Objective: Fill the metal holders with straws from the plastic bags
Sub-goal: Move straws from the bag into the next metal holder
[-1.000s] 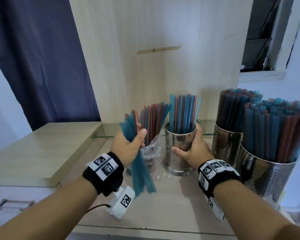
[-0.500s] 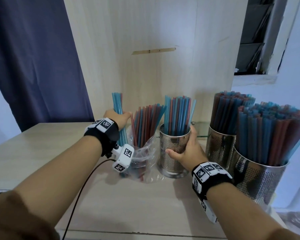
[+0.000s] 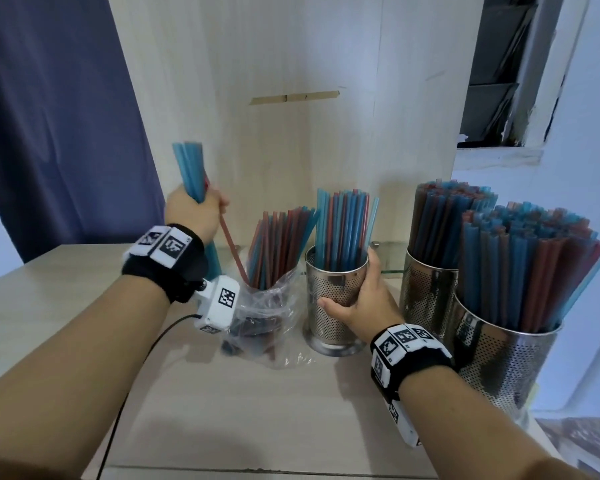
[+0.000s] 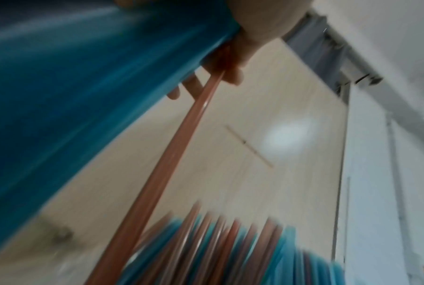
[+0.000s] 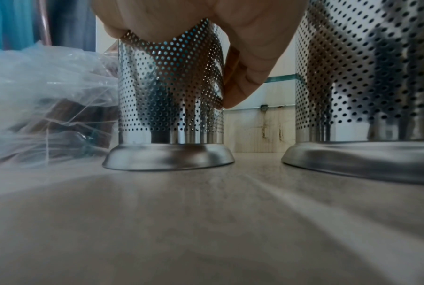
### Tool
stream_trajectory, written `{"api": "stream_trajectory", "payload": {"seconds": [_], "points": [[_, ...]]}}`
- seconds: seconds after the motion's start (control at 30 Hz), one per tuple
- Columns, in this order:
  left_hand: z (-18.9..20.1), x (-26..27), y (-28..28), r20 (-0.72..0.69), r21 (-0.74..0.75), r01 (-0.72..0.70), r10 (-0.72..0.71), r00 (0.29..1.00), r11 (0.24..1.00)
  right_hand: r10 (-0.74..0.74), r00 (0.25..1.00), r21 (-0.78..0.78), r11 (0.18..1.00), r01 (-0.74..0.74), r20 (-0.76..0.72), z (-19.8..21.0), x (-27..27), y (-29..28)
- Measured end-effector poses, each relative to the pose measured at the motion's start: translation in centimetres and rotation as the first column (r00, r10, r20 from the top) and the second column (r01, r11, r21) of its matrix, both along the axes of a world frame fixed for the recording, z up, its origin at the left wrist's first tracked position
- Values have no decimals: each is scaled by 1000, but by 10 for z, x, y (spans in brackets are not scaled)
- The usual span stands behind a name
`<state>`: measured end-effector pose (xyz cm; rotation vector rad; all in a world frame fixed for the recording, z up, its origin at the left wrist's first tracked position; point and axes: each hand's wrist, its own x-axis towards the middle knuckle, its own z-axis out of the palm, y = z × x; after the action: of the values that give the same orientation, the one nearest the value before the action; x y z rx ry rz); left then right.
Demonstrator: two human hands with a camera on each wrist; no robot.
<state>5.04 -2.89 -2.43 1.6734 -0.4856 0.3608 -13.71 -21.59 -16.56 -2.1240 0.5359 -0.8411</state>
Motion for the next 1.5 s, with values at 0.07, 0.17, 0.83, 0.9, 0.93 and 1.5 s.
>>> {"api": "stream_trajectory", "payload": {"seconds": [0.07,0.17,0.83,0.9,0.93,1.5], "points": [[21,-8,14,94,-120,-4,16,995,993,0,1000,2,1000,0,-5,0,0,0],[41,-30,32,198,-332,100,-34,980,938,-3,1000,6,1000,3,4,-2,1,0],[-106,-80,53,-40,60,514,-513,858,856,4,1000,4,1000,-4,30,2,-1,4],[-107,-83,53,-78,78,543,-538,840,836,3,1000,1,1000,-3,26,3,-2,4],[-108,-86,52,-108,103,560,-551,828,822,3,1000,2,1000,-3,25,3,-2,5],[45,-85,-51,-38,-426,295,-343,939,855,-16,1000,10,1000,17,-21,1,-1,3]]}}
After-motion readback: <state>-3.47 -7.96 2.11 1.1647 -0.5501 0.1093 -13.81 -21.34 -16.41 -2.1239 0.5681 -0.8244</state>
